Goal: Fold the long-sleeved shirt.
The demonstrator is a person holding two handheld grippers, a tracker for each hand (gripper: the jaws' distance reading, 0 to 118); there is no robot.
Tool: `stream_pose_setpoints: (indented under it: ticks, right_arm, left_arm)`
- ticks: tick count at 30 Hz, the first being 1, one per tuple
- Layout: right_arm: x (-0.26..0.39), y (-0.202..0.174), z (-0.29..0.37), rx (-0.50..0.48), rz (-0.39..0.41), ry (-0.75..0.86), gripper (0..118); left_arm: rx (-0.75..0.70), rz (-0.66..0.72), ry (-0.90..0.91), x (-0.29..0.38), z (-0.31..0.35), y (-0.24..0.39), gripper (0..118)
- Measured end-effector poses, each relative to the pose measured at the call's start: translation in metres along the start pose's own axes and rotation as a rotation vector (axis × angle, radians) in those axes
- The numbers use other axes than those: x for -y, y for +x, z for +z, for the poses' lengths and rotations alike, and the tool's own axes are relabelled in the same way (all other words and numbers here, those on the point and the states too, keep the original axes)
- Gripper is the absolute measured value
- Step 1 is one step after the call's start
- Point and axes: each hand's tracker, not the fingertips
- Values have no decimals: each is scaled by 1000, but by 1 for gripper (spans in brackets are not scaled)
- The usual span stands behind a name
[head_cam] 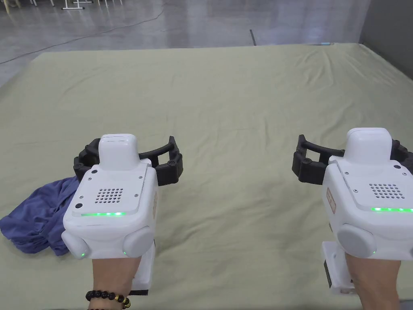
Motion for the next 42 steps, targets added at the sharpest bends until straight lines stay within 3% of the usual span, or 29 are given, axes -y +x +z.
stream_pose_setpoints:
  ticks: [29,42]
  right_arm:
    - [2,1,2,25,6,-5,118]
    - [0,6,2,-20,-30,-23,118]
  left_arm:
    - [-19,33,7,-2,5,-2,118]
    - [3,25,-3,-1,6,1,118]
